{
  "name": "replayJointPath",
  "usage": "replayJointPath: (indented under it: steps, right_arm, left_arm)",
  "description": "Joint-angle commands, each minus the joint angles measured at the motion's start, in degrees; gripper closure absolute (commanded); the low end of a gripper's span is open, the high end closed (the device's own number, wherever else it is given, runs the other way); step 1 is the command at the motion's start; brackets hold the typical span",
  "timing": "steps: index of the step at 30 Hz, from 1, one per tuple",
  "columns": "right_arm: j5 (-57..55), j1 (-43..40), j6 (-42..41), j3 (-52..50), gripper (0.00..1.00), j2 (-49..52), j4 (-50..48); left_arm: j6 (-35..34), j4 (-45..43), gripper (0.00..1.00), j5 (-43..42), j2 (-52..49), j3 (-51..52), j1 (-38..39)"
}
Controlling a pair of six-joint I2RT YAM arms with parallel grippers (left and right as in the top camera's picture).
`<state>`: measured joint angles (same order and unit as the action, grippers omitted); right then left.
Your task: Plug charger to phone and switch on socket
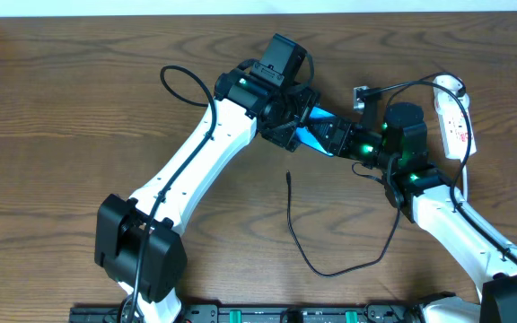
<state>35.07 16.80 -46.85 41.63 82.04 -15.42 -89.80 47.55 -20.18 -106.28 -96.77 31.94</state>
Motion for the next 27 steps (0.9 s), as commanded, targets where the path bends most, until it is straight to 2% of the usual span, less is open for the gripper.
replayJointPath:
  steps: [1,4,7,14,17,18,20,24,25,26,27]
  right_arm:
    - [-0.5,0.5,0.7,0.6,0.73,0.4,0.1]
    - [-0.5,0.5,0.7,0.6,0.76,0.4,0.3]
    - [-0.5,0.5,0.7,0.6,0.83,0.4,0.7]
    - [-0.4,0.5,0.7,0.6,0.89,0.4,0.7]
    - [-0.4,0.5,0.6,0.6,0.96,0.4,0.7]
    - [-0.4,0.5,0.6,0.6,0.97,0.4,0.7]
    - [-0.4,0.4,0.7,0.6,0.99,0.4,0.7]
    - [-0.5,0.4,0.7,0.6,0.99,0.4,0.7]
    - [-0.5,0.2,0.7,0.6,0.99,0.4,0.7]
    - [-0.4,0.0,0.6,0.6,0.99,0.4,0.7]
    - [-0.4,-0.3,0.7,0.6,0.99,0.4,0.7]
  left_arm:
    - [0.2,-0.1,0.93,0.4,1.2,-1.0,0.1]
    - [0.2,-0.1,0.93,0.4,1.2,-1.0,0.1]
    - [0.2,-0.1,0.93,0.4,1.2,-1.0,0.1]
    - [0.6,-0.1,0.92,0.4,1.2,-1.0,0.1]
    - [0.6,-0.1,0.93,0.4,1.2,-1.0,0.1]
    - [0.6,-0.1,0.90,0.4,1.2,-1.0,0.1]
    - [0.6,-0.1,0.74,0.4,1.2,-1.0,0.1]
    - [0.7,-0.1,0.15,1.1,1.2,-1.0,0.1]
    - [1.2,-0.1,0.05,2.2,1.2,-1.0,0.1]
    - [1.7,-0.1,0.00,3.3,1.2,-1.0,0.1]
    - [2.3,-0.1,0.01,4.1,1.2,-1.0,0.0]
